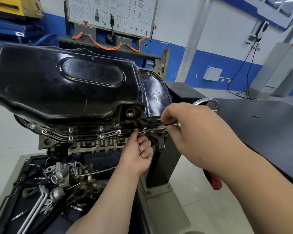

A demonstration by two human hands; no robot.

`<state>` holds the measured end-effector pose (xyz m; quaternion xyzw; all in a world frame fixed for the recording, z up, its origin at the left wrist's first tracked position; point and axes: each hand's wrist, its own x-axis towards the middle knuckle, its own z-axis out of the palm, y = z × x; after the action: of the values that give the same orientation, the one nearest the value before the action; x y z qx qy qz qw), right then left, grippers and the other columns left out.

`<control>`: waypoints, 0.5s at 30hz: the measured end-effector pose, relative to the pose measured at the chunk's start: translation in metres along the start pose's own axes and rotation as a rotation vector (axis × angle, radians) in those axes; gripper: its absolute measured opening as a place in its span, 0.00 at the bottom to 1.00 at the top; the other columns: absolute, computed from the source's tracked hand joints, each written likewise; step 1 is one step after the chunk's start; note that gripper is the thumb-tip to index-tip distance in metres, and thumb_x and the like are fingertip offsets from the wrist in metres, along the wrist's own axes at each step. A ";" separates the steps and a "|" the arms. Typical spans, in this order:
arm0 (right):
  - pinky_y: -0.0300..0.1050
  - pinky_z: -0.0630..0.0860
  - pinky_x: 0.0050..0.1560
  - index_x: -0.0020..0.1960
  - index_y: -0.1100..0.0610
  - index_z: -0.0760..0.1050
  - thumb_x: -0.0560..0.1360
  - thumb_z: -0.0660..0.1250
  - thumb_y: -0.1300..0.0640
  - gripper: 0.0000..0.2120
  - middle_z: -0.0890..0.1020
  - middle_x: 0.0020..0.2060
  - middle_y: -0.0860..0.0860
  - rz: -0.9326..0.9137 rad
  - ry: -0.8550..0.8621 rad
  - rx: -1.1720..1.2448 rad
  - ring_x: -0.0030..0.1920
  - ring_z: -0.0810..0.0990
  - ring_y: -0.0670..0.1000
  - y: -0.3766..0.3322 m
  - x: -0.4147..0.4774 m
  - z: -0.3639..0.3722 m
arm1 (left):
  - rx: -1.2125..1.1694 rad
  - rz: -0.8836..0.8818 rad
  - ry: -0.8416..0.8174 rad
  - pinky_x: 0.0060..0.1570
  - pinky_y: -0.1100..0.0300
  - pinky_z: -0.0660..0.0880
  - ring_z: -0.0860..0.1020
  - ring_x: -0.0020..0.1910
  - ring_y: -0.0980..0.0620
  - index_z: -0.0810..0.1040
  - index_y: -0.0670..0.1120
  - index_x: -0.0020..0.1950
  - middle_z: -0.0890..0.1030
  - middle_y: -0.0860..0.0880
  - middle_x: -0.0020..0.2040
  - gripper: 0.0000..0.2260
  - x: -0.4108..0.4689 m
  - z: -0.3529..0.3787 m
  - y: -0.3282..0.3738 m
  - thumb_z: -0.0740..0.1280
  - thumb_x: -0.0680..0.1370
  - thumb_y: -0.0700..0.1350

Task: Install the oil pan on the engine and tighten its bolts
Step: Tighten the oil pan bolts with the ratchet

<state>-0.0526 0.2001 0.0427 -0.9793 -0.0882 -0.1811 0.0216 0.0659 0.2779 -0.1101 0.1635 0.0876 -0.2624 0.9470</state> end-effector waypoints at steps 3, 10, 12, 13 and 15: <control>0.47 0.75 0.44 0.54 0.45 0.72 0.78 0.59 0.52 0.06 0.78 0.47 0.44 0.012 0.054 -0.060 0.48 0.76 0.51 0.000 -0.001 0.002 | -0.048 -0.009 -0.030 0.12 0.68 0.53 0.60 0.16 0.60 0.68 0.46 0.38 0.62 0.54 0.24 0.13 0.000 0.000 0.001 0.59 0.81 0.50; 0.44 0.69 0.34 0.54 0.46 0.68 0.78 0.56 0.46 0.07 0.75 0.41 0.45 0.062 0.070 -0.106 0.41 0.76 0.52 -0.004 -0.001 0.005 | -0.028 -0.007 -0.037 0.13 0.68 0.52 0.60 0.16 0.60 0.71 0.46 0.40 0.62 0.55 0.25 0.12 0.002 -0.004 0.003 0.59 0.81 0.49; 0.48 0.75 0.38 0.56 0.46 0.66 0.76 0.61 0.52 0.09 0.71 0.48 0.45 0.036 0.027 -0.052 0.42 0.77 0.53 -0.006 -0.003 0.003 | -0.026 -0.011 -0.037 0.14 0.69 0.52 0.60 0.17 0.60 0.71 0.46 0.40 0.62 0.55 0.25 0.12 0.002 -0.004 0.003 0.60 0.81 0.49; 0.50 0.77 0.41 0.56 0.46 0.66 0.75 0.62 0.56 0.12 0.70 0.49 0.45 0.024 0.001 -0.038 0.43 0.77 0.53 -0.006 -0.004 0.002 | -0.022 -0.011 -0.035 0.14 0.69 0.52 0.60 0.17 0.60 0.71 0.46 0.39 0.61 0.55 0.25 0.12 0.002 -0.003 0.003 0.60 0.81 0.49; 0.49 0.75 0.42 0.56 0.46 0.67 0.74 0.62 0.59 0.13 0.74 0.49 0.45 0.022 -0.005 -0.065 0.46 0.77 0.54 -0.008 -0.003 0.003 | -0.006 -0.009 -0.019 0.14 0.69 0.52 0.60 0.17 0.60 0.72 0.45 0.38 0.61 0.55 0.24 0.13 0.002 -0.003 0.003 0.60 0.80 0.49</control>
<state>-0.0556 0.2076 0.0392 -0.9808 -0.0717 -0.1813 -0.0083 0.0686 0.2808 -0.1126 0.1580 0.0800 -0.2680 0.9470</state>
